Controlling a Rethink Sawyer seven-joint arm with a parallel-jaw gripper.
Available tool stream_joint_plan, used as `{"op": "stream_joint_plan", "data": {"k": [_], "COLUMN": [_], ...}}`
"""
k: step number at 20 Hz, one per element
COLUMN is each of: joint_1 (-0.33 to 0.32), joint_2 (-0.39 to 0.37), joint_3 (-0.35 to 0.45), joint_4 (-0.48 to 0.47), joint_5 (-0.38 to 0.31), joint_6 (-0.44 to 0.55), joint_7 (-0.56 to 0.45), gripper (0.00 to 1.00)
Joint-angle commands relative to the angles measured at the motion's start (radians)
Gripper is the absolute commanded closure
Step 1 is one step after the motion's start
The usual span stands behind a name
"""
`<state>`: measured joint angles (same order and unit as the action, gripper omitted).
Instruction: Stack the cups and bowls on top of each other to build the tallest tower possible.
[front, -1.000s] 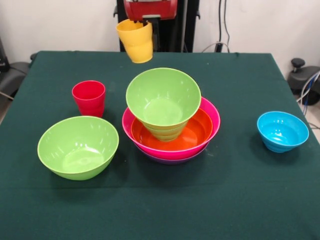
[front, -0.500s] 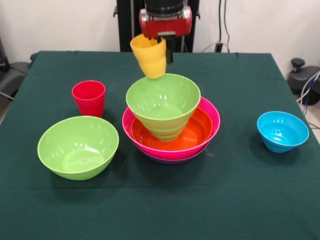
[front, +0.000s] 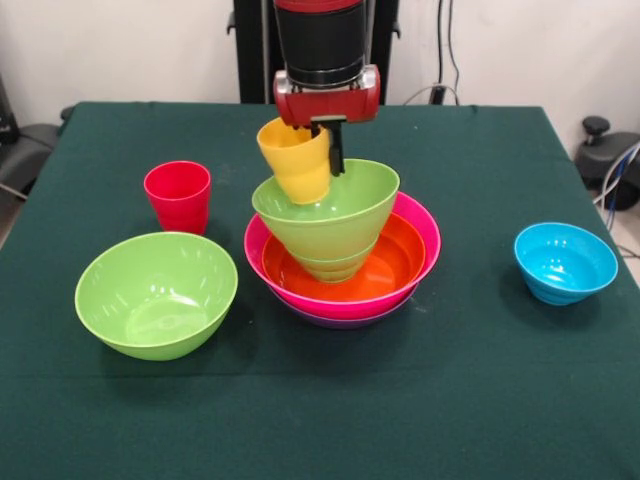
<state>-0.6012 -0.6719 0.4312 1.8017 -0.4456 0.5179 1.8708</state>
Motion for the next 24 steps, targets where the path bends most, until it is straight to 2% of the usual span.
{"op": "stream_joint_plan", "data": {"k": [1,6,11,15,20,24], "joint_1": [0.011,0.012,0.047,0.060,0.084,0.086], "joint_2": [0.019,-0.064,-0.177,-0.199,-0.179,-0.217], "joint_3": [-0.023,-0.016,-0.023,-0.029,-0.038,-0.020], "joint_4": [-0.066,-0.020,0.043,0.049,-0.001,-0.001], "joint_5": [0.026,0.059,0.116,0.138,0.144,0.193], "joint_6": [0.027,0.074,0.123,0.135,0.137,0.174], "joint_7": [0.065,0.068,0.097,0.093,0.092,0.082], "gripper": [1.00,1.00,1.00,1.00,1.00,1.00]}}
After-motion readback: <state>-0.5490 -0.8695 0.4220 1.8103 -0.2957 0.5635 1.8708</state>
